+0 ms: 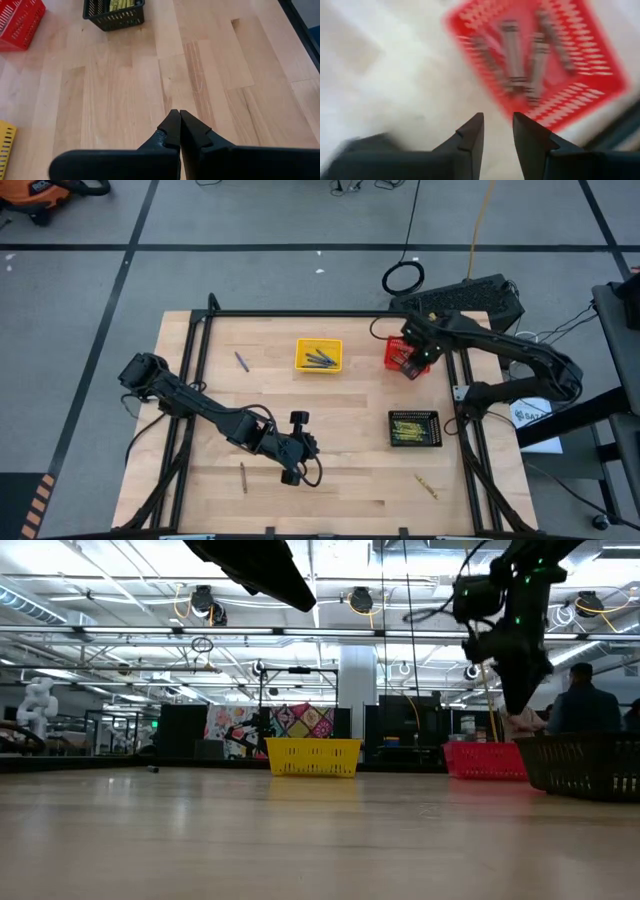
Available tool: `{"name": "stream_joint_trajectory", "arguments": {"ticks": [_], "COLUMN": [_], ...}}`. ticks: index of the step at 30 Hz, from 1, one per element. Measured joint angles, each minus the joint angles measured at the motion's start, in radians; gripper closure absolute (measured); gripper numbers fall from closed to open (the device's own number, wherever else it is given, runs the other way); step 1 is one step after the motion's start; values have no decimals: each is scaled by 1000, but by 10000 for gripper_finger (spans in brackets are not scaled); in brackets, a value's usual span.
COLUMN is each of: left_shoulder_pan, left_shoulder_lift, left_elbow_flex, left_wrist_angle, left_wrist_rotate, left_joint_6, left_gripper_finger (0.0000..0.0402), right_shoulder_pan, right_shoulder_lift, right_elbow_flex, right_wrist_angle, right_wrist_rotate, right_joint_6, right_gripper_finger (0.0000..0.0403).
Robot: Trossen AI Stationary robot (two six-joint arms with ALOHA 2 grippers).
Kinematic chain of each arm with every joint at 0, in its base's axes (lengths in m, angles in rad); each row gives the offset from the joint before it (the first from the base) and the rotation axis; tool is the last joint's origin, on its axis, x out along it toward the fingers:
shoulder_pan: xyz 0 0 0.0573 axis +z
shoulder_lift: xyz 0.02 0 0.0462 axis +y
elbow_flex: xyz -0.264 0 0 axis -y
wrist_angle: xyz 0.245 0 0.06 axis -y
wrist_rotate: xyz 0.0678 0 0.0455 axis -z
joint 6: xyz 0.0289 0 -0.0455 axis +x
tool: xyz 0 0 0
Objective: Sort crayons
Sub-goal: Put the yellow green crayon into the black bin
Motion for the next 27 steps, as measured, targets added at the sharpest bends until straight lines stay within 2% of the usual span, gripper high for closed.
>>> {"name": "stream_joint_trajectory", "arguments": {"ticks": [4,14,27], "left_shoulder_pan": [0,-1,-1], "left_shoulder_lift": [0,0,0], "left_elbow_flex": [0,0,0], "left_wrist_angle": [0,-2,-4], "left_wrist_rotate": [0,6,7], "left_joint_6": [-3,-53,-53], "left_gripper_finger": [402,402,402], "right_shoulder_pan": [68,303,699], "right_shoulder_lift": [-70,-218,-202], "right_elbow_flex": [11,11,11], "right_wrist_angle": [-2,-75,-41], "right_wrist_rotate": [-87,-179,-174], "right_joint_6": [67,362,691], "right_gripper_finger": [312,312,312]}}
